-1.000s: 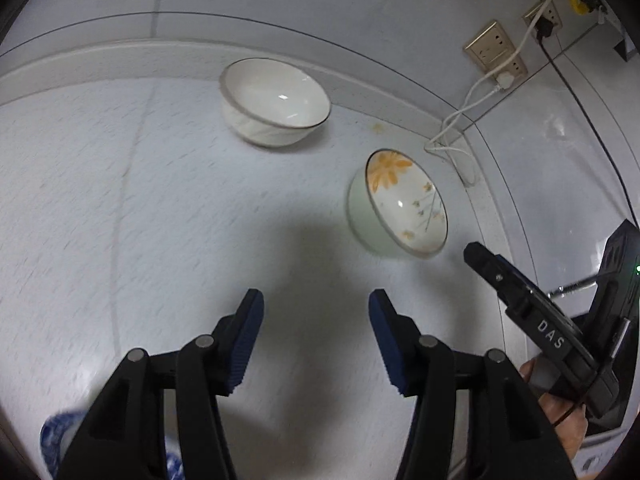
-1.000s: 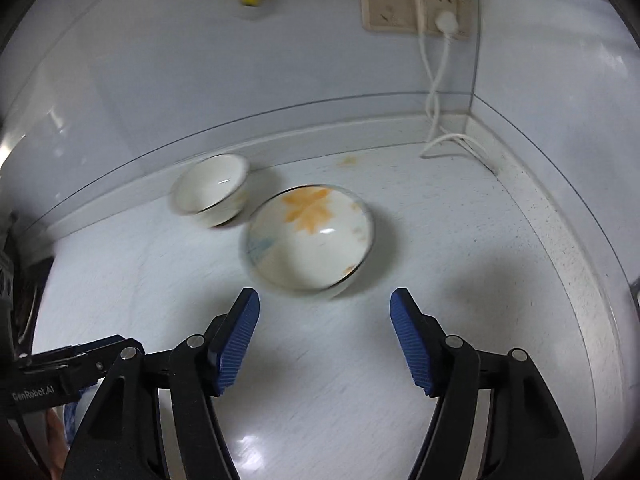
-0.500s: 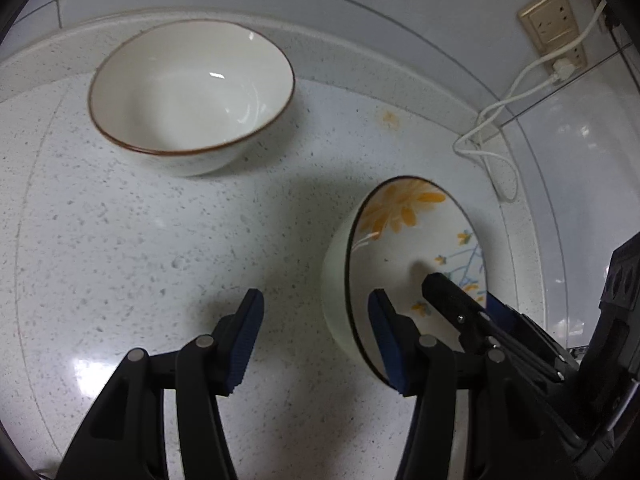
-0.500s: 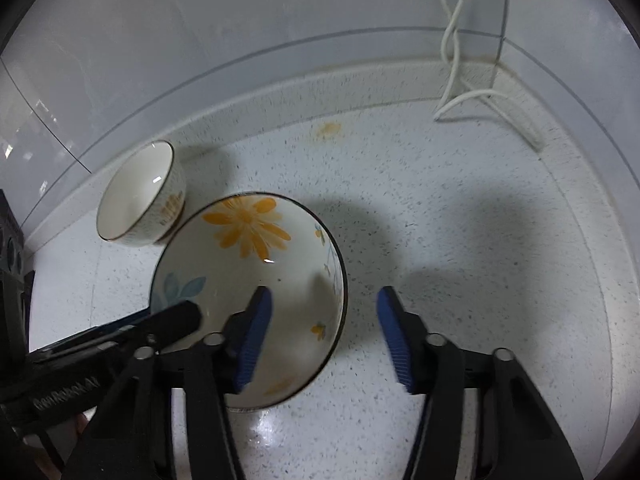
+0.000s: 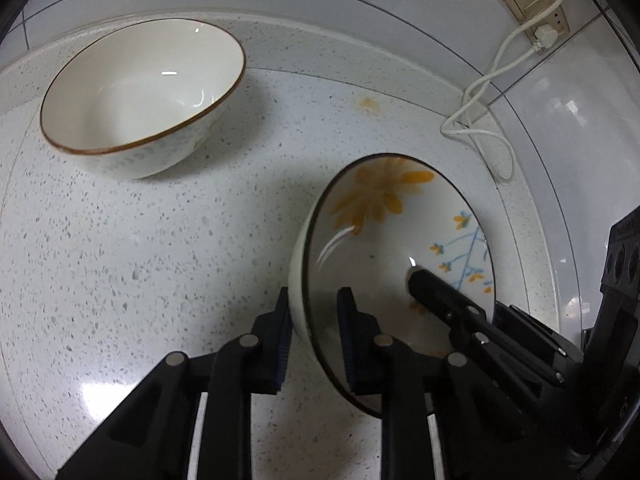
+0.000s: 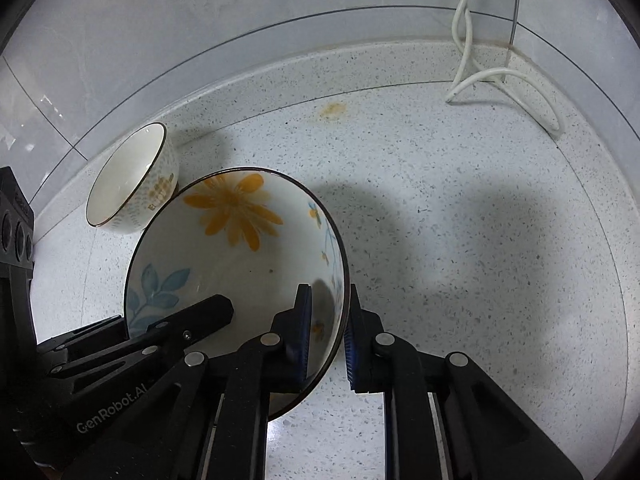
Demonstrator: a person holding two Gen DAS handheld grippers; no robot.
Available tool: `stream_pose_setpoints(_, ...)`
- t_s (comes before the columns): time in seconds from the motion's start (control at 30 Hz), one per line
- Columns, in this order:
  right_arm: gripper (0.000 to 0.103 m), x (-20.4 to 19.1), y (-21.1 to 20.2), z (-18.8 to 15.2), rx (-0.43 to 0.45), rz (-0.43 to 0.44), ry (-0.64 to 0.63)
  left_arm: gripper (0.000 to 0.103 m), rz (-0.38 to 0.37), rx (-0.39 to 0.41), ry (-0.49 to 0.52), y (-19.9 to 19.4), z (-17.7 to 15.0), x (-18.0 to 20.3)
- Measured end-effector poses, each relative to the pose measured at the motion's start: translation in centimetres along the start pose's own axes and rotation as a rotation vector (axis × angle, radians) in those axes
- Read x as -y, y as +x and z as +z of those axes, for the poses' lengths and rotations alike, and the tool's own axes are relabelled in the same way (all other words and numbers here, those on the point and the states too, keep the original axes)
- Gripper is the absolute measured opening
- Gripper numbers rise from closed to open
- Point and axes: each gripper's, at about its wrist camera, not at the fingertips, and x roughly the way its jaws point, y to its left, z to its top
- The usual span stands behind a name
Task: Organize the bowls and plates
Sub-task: 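Carry the orange-flower bowl with both tools and lower it into the blue-and-white bowl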
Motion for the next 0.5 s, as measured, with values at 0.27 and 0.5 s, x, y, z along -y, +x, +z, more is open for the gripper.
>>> stream_pose_setpoints(0.27, 0.013, -1.7, -2.4, -2.6, 0.018, 0.024, -0.025, 0.021, 0.021, 0.042, 0.026, -2.7, -3.7, -0.8)
stream_pose_setpoints(0.5, 0.013, -5.0, -5.8, -5.8, 0.037, 0.047, -0.069, 0.021, 0.038, 0.104, 0.04, -7.6, -7.5, -2.3)
